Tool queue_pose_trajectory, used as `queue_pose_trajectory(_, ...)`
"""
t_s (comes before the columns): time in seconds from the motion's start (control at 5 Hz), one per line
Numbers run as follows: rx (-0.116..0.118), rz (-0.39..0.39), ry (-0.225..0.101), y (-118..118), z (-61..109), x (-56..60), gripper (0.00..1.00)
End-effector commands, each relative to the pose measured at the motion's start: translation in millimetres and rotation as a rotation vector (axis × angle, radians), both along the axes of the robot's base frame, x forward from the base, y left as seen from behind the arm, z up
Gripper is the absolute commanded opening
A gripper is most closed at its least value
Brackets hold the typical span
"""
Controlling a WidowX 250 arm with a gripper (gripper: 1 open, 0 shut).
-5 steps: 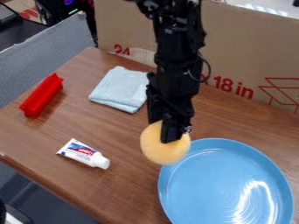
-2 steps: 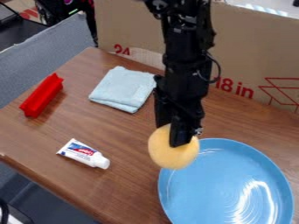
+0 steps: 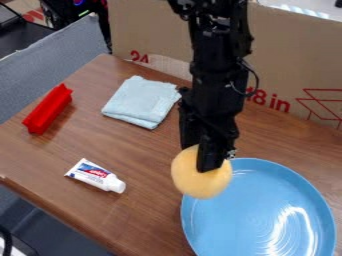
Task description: Move the yellow ball from the blue plate to the table
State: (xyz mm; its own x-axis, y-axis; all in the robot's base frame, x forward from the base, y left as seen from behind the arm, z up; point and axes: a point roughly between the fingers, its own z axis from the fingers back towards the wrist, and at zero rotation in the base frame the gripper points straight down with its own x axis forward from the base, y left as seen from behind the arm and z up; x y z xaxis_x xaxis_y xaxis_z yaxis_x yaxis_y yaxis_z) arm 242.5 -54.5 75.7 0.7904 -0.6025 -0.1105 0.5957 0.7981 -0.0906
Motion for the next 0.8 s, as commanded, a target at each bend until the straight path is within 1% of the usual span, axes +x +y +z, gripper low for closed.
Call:
queue_pose_trajectory(0.0,-0.006,0.007,-0.057,-3.9,14.5,2.2,0.00)
queue_pose_trajectory(0.2,0.004,0.000,-0.048,-8.9,18.1,-2.9,0.00)
queue_pose_trajectory(0.4,0.015,0.006,-0.038,-5.9,20.9,1.0,0.00)
queue_pose_trajectory(0.6,0.012,0.012,-0.043,-4.4,23.3,2.3,0.00)
